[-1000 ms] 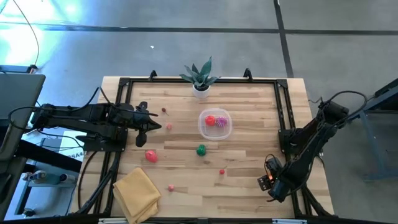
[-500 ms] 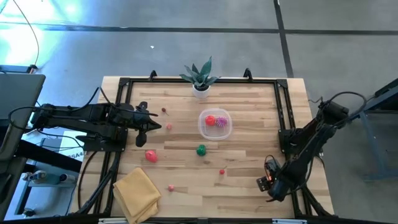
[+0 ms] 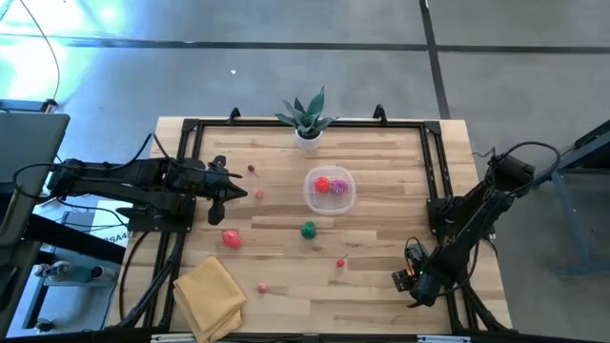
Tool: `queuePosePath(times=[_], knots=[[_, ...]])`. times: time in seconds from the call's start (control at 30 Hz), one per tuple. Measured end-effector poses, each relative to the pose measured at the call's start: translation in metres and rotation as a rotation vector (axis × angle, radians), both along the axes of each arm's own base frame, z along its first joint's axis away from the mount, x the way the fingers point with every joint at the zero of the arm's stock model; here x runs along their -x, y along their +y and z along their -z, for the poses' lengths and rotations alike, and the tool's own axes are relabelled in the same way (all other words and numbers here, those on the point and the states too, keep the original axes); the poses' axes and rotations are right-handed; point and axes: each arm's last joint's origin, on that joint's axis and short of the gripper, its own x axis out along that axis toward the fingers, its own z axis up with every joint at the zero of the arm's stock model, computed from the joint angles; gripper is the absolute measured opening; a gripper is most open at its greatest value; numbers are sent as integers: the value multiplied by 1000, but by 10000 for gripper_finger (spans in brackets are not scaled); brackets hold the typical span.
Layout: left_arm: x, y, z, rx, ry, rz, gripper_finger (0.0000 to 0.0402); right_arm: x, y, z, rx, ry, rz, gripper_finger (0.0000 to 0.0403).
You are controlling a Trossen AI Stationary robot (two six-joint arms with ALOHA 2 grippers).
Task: Pick and placing Produce into tupperware
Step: Put the orange into the transparent container
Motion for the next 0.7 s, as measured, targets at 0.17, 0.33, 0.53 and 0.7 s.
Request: queuePosePath(times=[0.17, 0.33, 0.53, 0.7], knots=[[0, 0, 0, -1, 0, 0, 1, 0, 0, 0, 1, 0, 0, 280], [0, 0, 0, 0, 0, 0, 1, 0, 0, 0, 2, 0, -1, 252], [0, 0, 0, 0, 0, 0, 1, 0, 0, 0, 3, 1, -3, 241], [0, 0, 0, 0, 0, 0, 1, 0, 0, 0, 3, 1, -3, 241]])
